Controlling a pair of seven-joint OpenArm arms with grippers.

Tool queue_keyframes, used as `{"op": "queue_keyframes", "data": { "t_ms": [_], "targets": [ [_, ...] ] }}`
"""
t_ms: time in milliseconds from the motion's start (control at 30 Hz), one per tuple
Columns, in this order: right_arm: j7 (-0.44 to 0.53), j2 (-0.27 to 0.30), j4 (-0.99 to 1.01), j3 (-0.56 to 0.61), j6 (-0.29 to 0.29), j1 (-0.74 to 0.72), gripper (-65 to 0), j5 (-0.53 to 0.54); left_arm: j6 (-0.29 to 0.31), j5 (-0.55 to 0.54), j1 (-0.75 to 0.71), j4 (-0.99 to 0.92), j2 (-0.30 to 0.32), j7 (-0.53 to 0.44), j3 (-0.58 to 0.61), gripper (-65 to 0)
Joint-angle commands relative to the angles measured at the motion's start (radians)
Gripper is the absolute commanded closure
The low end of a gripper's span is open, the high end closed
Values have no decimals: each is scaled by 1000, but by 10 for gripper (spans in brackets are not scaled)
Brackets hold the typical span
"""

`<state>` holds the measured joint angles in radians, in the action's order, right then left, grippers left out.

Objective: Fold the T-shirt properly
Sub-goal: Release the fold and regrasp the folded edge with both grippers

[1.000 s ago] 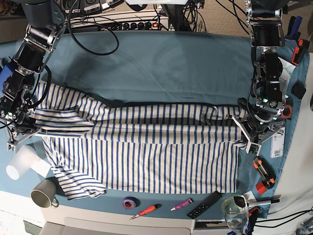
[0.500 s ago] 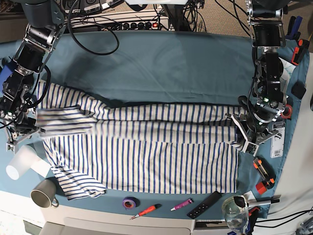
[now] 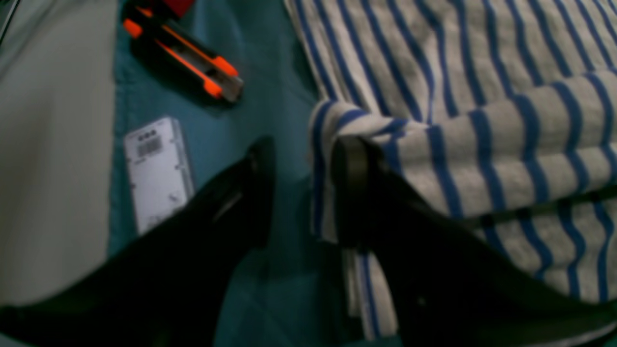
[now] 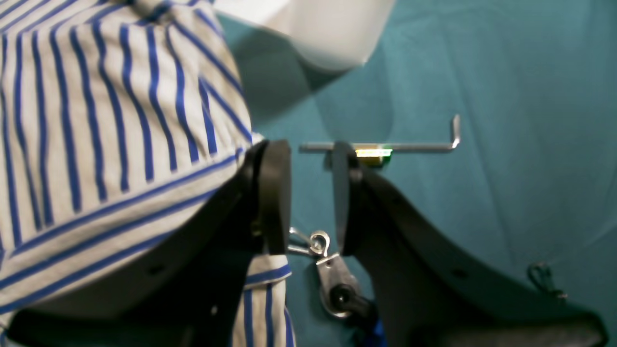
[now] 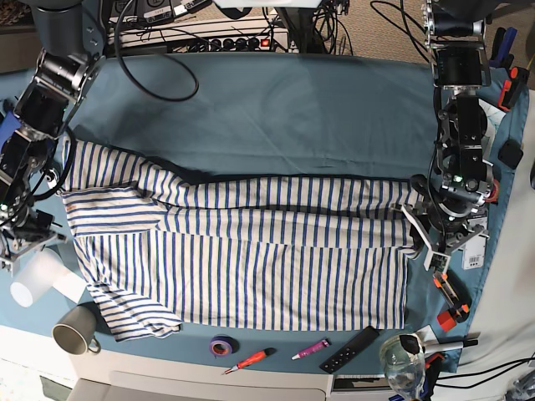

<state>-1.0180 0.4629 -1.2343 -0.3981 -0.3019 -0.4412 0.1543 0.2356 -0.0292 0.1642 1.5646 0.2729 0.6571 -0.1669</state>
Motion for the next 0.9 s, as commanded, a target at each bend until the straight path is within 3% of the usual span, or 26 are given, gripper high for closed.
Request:
{"op": "queue_keyframes", "data": {
  "t_ms": [0, 167, 267, 367, 433, 500, 600, 867],
  "targets": [
    [15, 19, -16, -3, 3, -31, -159, 2, -6, 0, 21, 18, 13, -19, -6, -222],
    [12, 19, -16, -3, 3, -38, -159, 2, 47, 0, 21, 18, 13, -22, -6, -313],
    [-36, 19, -16, -3, 3, -39, -159, 4, 46, 0, 23, 19, 13, 9, -6, -318],
    [-96, 19, -16, -3, 3, -38, -159, 33, 32, -49, 43, 37, 13, 211, -6, -318],
    [-139, 19, -16, -3, 0, -39, -160, 79, 33, -154, 64, 52, 18, 359, -6, -318],
    [-195, 19, -16, -3, -21, -44, -160, 145, 35, -281, 81, 56, 27, 439, -6, -318],
    [-233, 19, -16, -3, -23, -44, -160, 213, 34, -315, 82, 54, 28, 430, -6, -318],
    [-266, 19, -16, -3, -23, -43, -160, 212, -3, -252, 66, -53, 29, 404, -6, -318]
  ]
}}
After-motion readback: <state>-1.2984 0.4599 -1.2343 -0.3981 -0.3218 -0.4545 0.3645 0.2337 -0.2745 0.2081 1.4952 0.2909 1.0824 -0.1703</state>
